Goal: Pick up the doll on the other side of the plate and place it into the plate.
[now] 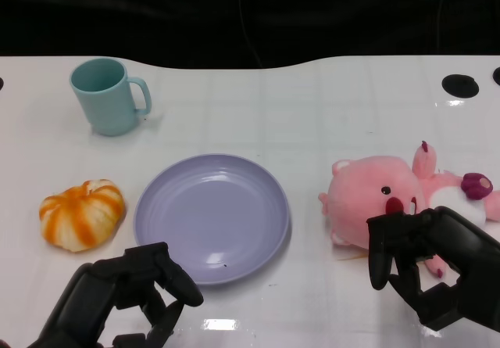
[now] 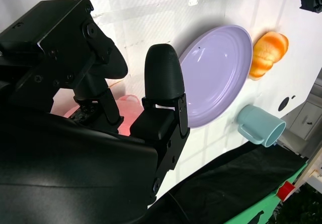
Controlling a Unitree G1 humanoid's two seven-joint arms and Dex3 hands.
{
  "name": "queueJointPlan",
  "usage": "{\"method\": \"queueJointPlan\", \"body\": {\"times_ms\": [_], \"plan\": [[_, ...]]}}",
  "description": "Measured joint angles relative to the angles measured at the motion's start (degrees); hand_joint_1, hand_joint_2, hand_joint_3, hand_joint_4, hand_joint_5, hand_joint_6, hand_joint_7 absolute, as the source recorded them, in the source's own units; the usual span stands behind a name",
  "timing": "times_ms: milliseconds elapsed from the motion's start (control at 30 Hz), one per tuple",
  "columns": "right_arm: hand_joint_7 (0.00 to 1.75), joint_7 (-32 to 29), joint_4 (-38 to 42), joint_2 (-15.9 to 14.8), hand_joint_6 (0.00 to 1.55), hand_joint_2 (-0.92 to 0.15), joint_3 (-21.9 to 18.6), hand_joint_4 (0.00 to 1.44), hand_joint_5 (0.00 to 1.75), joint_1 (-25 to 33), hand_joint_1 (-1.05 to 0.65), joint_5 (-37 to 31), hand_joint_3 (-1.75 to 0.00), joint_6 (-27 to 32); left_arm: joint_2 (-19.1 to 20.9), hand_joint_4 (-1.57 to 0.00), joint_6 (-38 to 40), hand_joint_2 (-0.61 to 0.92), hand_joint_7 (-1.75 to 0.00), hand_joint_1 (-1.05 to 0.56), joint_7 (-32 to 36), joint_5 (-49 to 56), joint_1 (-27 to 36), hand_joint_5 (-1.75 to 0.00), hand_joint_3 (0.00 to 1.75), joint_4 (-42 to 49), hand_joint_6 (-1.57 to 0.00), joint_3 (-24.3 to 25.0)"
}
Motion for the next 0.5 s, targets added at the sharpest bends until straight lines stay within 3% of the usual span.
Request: {"method": "queueJointPlan", "body": {"times_ms": [500], "plan": [[1.48, 0.01, -0.20, 0.00, 0.78, -0.37, 0.00, 0.83, 1.75, 0.01, 0.09, 0.00, -1.39, -1.59, 0.13, -0.78, -0.51, 0.54, -1.12, -0.07, 0.00, -0.09, 0.05, -1.51, 1.07, 0.02, -0.83, 0.35]]}}
